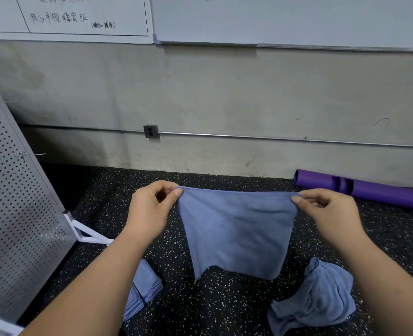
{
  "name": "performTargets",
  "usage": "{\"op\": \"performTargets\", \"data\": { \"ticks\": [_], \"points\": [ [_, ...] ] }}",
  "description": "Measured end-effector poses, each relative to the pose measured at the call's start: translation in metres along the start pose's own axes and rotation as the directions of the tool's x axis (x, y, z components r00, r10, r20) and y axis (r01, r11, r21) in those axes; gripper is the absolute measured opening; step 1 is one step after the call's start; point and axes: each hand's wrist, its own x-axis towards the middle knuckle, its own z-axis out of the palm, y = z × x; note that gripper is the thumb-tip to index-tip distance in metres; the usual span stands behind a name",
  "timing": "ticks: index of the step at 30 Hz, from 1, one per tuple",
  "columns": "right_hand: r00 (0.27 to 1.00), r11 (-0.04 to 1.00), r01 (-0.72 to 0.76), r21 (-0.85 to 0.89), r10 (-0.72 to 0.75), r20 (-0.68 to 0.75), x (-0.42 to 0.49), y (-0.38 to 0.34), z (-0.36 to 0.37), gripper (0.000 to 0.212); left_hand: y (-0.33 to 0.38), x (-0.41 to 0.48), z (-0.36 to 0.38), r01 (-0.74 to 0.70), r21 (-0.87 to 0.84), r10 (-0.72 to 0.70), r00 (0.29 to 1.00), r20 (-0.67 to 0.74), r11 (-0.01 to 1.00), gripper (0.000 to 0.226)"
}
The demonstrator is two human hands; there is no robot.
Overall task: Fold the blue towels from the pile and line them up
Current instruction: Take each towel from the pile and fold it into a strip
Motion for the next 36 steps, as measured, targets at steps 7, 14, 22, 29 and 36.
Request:
{"op": "performTargets", "data": {
  "ticks": [7,14,22,29,36],
  "points": [
    [1.000,0.981,0.012,0.196,-0.009,-0.016,0.002,-0.001,-0.003,0.014,-0.002,0.002,0.001,0.036,0.003,-0.036,0.999,0.019,0.999,0.008],
    [0.999,0.988,0.025,0.153,-0.029,0.024,0.003,0.001,-0.004,0.016,-0.003,0.003,0.004,0.047,0.038,-0.047,0.999,0.006,0.998,0.007],
    [0.998,0.990,0.049,0.132,-0.043,-0.045,0.000,-0.001,-0.003,0.010,-0.007,0.000,0.006,0.049,0.067,-0.050,0.999,0.017,0.997,0.006],
    [0.999,1.000,0.025,0.000,-0.025,0.041,-0.005,-0.004,-0.003,0.010,-0.007,-0.002,0.008,0.077,0.121,-0.084,0.995,0.049,0.990,0.010],
    [1.000,0.998,0.009,0.059,-0.010,0.013,-0.005,-0.007,0.001,0.013,-0.007,-0.001,0.003,0.113,0.153,-0.122,0.992,0.045,0.982,0.008]
  ]
}}
